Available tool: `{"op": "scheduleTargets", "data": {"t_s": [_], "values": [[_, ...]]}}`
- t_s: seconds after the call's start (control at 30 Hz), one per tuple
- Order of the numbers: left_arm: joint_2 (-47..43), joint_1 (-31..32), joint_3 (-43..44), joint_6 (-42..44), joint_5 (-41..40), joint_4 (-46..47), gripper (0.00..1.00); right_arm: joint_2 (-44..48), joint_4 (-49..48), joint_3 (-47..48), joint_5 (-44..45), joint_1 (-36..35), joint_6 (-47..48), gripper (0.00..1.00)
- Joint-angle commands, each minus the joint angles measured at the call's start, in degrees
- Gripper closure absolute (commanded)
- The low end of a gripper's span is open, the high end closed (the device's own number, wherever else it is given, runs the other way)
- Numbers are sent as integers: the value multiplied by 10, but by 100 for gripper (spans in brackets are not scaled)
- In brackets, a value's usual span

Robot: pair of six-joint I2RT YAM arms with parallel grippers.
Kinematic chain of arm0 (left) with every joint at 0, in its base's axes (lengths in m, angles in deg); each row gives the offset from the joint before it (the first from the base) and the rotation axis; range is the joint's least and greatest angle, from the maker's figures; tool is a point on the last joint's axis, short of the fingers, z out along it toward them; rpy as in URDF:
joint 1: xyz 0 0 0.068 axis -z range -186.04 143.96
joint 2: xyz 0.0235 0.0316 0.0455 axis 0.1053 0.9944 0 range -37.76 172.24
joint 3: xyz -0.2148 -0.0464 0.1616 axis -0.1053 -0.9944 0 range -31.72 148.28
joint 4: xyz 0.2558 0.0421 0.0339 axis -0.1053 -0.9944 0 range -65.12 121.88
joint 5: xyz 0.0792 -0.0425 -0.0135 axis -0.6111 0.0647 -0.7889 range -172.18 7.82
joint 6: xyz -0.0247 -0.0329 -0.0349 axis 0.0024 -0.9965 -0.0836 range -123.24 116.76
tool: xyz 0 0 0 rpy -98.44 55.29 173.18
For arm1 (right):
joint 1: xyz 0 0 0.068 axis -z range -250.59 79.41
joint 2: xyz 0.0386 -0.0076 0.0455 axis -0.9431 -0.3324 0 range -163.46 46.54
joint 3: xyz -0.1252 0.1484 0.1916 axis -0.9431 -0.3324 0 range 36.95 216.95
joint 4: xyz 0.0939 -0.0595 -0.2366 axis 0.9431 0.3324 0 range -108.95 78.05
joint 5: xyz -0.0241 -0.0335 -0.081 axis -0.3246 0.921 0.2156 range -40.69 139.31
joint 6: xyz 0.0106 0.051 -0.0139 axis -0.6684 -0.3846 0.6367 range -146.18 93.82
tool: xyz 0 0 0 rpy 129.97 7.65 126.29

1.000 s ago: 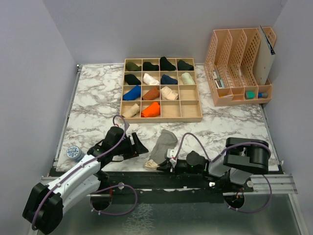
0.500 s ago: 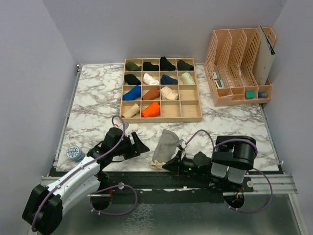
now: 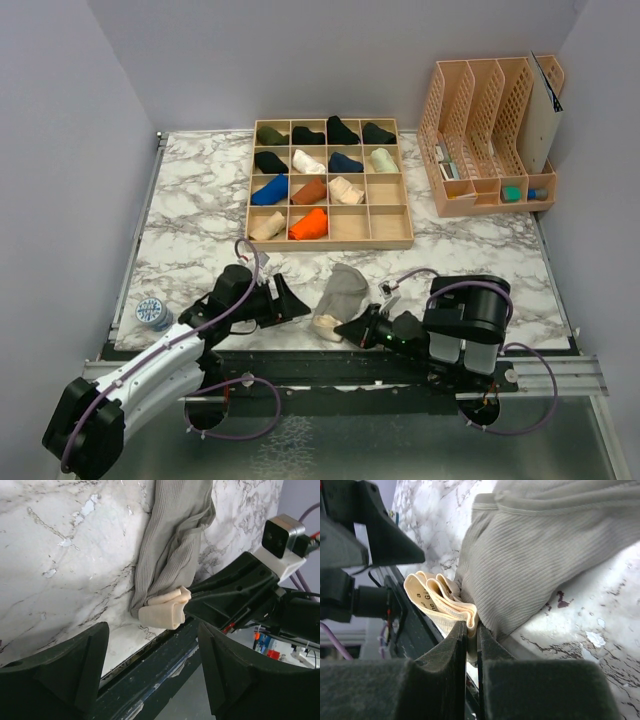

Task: Roll the underwear
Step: Roll the underwear to the center of the board.

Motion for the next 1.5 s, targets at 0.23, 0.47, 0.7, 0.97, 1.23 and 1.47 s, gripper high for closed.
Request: {"op": "scheduleTargets", "data": {"t_s": [0.23,0.47,0.7,0.97,1.23,1.47], "values": [[14,88,-42,0,-13,116,22,-83,-85,-83,68,26,-195,100],[41,95,-58,-4,-39,154,26,-93,-65,-98,81,29,-248,100],[116,95,-61,-29,-70,206,34,-97,-53,-99,81,31,-264,100],[194,96,-43,-45,-98,223,40,-98,-60,-100,83,32,-266,100],[242,112,-38,-36,-132,220,47,-93,-92,-100,79,32,-229,92],[322,138,5,-9,-155,191,56,-82,-121,-101,77,32,-172,75]]}}
